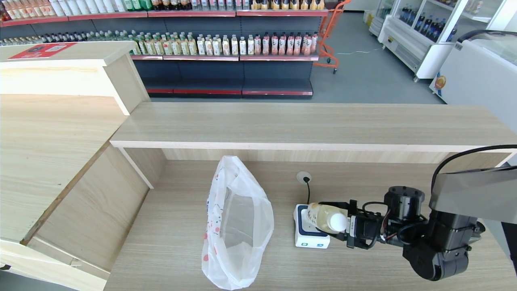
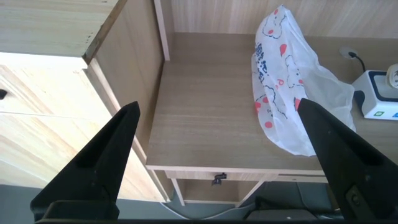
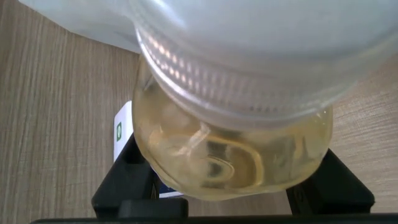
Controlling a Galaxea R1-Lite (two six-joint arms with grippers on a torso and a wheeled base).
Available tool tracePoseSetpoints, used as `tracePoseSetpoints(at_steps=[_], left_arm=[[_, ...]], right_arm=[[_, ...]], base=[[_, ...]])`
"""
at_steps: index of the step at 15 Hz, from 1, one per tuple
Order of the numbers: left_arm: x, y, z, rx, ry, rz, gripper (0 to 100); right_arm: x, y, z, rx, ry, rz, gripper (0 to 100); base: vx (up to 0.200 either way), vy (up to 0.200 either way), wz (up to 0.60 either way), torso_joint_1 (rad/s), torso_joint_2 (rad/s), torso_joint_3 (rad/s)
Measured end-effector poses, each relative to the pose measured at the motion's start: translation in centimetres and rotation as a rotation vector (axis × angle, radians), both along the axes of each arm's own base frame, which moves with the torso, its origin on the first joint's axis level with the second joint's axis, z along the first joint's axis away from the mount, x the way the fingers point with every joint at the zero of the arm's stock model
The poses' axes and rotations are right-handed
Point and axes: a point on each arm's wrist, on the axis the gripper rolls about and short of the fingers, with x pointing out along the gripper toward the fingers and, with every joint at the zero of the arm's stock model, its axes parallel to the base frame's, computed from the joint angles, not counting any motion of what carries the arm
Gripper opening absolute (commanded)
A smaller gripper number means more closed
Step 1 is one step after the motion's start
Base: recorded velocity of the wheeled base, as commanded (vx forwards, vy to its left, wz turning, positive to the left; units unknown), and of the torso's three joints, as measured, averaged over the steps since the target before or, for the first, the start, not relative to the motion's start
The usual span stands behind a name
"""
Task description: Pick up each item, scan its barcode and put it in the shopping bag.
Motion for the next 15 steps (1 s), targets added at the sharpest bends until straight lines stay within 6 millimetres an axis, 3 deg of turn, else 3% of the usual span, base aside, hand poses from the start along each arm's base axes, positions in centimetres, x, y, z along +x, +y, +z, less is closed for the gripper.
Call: tracePoseSetpoints(at_steps=[15], left_arm=[[0.0,0.0,0.0,0.0,0.0,0.0,100]], right_arm=[[1.4,0.6,-1.2,0.031,-0.028,0.031,0]], base=[[0.0,0.0,0.0,0.0,0.0,0.0]])
